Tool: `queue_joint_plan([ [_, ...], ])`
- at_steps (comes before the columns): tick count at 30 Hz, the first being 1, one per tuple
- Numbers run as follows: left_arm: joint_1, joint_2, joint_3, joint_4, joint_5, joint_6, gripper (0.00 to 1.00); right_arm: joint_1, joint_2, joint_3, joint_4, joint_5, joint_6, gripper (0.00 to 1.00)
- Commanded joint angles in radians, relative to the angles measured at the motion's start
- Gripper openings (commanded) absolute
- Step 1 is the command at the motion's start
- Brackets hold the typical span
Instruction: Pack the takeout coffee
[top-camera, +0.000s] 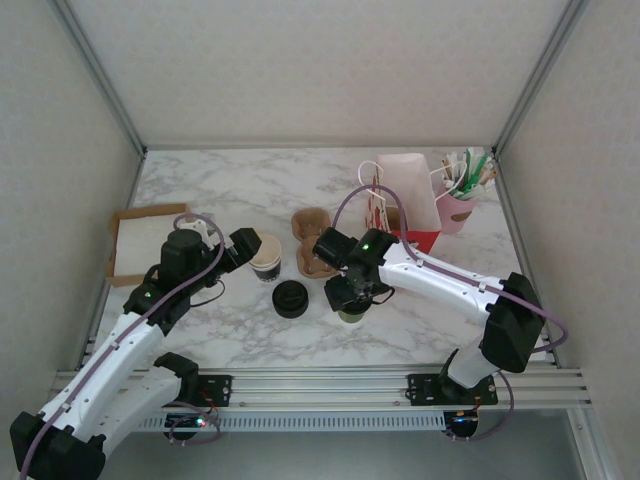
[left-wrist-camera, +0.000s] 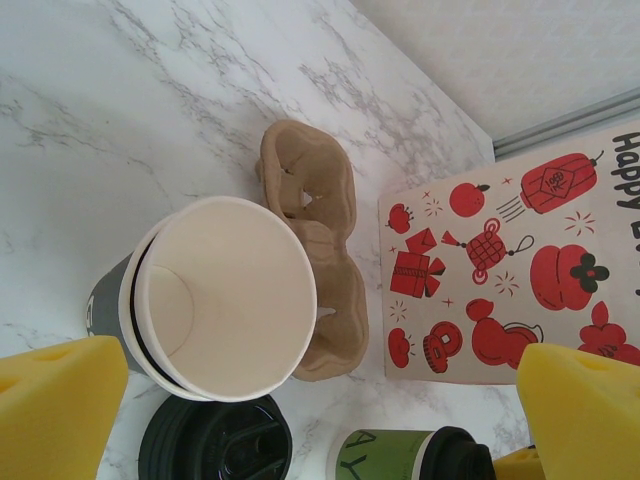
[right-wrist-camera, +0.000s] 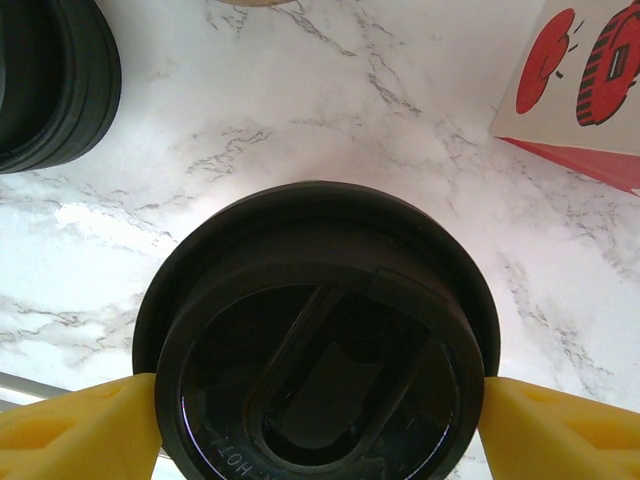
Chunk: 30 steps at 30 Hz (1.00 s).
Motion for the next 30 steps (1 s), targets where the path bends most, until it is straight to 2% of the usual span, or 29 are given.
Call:
queue_joint_plan([
  [1, 0.010, -0.016, 0.000, 0.015, 0.017, -0.006, 1.00, 0.012, -0.015, 0.010, -0.010, 0.011, 0.030, 0.82],
  [16, 0.011, -0.019, -0.005, 0.018, 0.018, -0.006, 1.00, 0.011, -0.009, 0.024, 0.010, 0.033, 0.038, 0.82],
  [24, 0.011, -0.017, -0.005, 0.019, 0.018, -0.007, 1.00, 0.011, 0.004, 0.008, 0.030, 0.013, 0.039, 0.77],
  [30, 0.011, -0.015, -0.006, 0.020, 0.020, -0.008, 1.00, 0.012, 0.012, -0.004, 0.032, 0.005, 0.044, 0.78],
])
